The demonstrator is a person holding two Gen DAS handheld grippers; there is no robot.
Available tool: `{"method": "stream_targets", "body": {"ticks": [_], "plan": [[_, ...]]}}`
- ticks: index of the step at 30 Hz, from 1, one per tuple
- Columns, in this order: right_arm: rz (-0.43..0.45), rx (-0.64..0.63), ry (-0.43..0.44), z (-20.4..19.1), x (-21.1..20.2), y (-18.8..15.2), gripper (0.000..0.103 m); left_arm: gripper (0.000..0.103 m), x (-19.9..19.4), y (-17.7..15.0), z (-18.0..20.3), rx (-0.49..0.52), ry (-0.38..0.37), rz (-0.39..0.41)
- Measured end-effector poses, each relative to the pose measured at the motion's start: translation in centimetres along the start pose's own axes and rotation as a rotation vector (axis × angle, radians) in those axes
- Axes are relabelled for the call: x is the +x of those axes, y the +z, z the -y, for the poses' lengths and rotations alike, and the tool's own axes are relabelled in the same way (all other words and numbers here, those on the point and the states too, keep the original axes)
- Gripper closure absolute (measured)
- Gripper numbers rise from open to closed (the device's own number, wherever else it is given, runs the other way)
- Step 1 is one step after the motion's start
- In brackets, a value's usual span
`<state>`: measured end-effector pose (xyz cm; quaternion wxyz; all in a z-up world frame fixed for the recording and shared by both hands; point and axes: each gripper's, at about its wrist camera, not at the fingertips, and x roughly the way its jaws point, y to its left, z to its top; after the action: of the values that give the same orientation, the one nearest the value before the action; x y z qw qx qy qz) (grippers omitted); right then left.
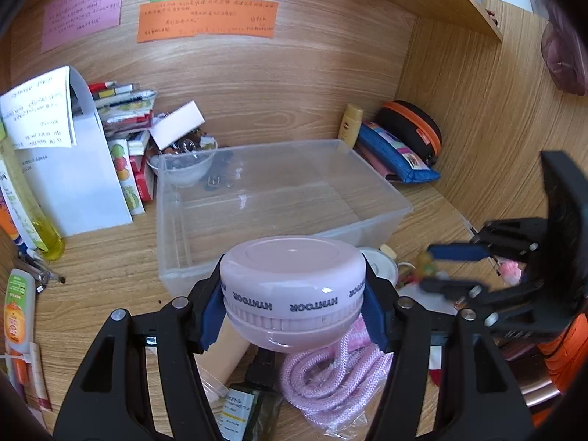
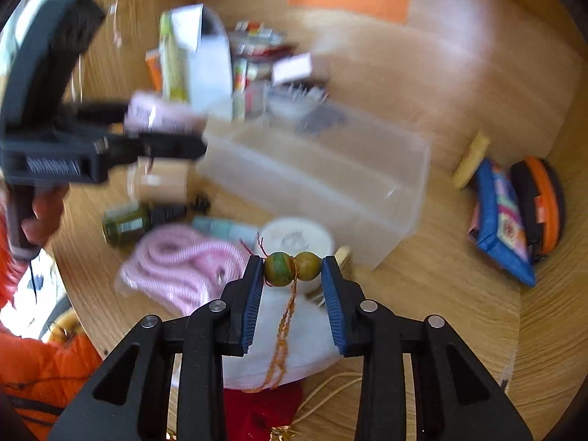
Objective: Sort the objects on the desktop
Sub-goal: 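Drop the pink container into the clear bin with the left tool while the right tool drops the beads in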
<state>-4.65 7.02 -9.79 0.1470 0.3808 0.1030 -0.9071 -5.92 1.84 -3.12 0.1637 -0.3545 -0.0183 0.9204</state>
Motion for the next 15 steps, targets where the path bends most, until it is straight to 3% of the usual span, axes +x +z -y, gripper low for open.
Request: {"method": "stream_targets", "body": {"ticks": [6,15], "plan": [[0.109,0.058,-0.041,1.4,-2.2,2.2,0.074,0.041,-0.9,1.2,-0.7,-0.019,0.010,0.036],[0.175,0.053,-0.045,2.0,-1.7,6.3,0.074,0.041,-1.2,3.1,-1.8,-0.027,0.031,0.061]]}}
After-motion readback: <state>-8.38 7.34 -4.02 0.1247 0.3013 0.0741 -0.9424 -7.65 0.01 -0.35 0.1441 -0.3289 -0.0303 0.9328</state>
